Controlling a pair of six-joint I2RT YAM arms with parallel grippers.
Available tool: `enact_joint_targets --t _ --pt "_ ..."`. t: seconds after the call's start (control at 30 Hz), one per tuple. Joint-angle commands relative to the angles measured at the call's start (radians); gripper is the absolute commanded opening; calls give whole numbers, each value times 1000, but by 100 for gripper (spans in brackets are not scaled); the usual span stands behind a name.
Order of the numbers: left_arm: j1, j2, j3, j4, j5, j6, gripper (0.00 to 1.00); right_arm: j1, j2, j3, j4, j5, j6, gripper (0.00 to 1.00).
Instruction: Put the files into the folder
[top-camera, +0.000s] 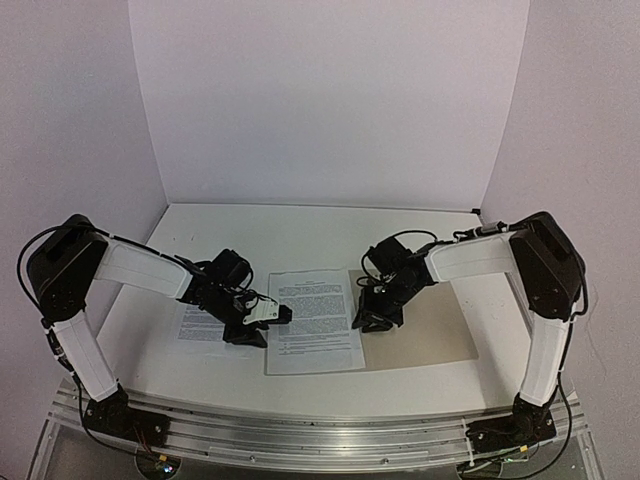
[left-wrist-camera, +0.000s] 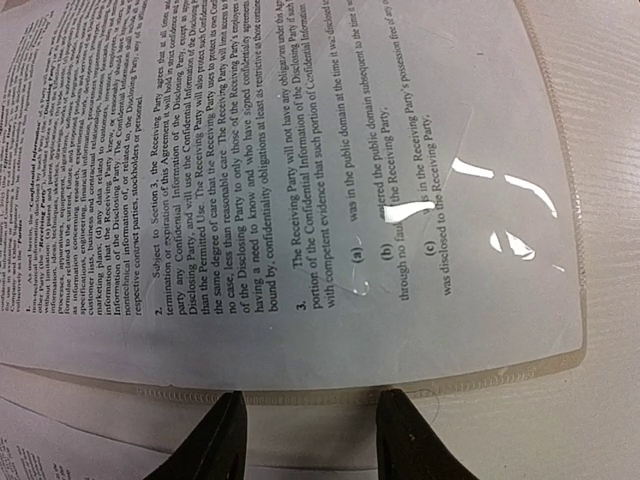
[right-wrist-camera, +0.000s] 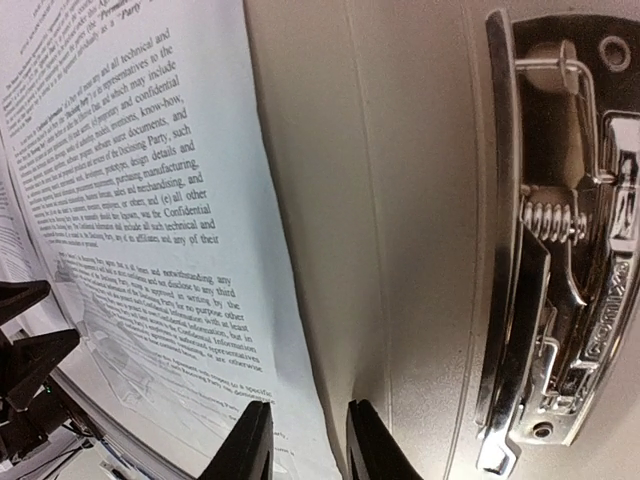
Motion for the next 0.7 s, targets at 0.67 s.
enact_joint_targets --t 0.67 --pt "-13 4 224 -56 89 -149 51 -152 -39 22 -154 111 -140 34"
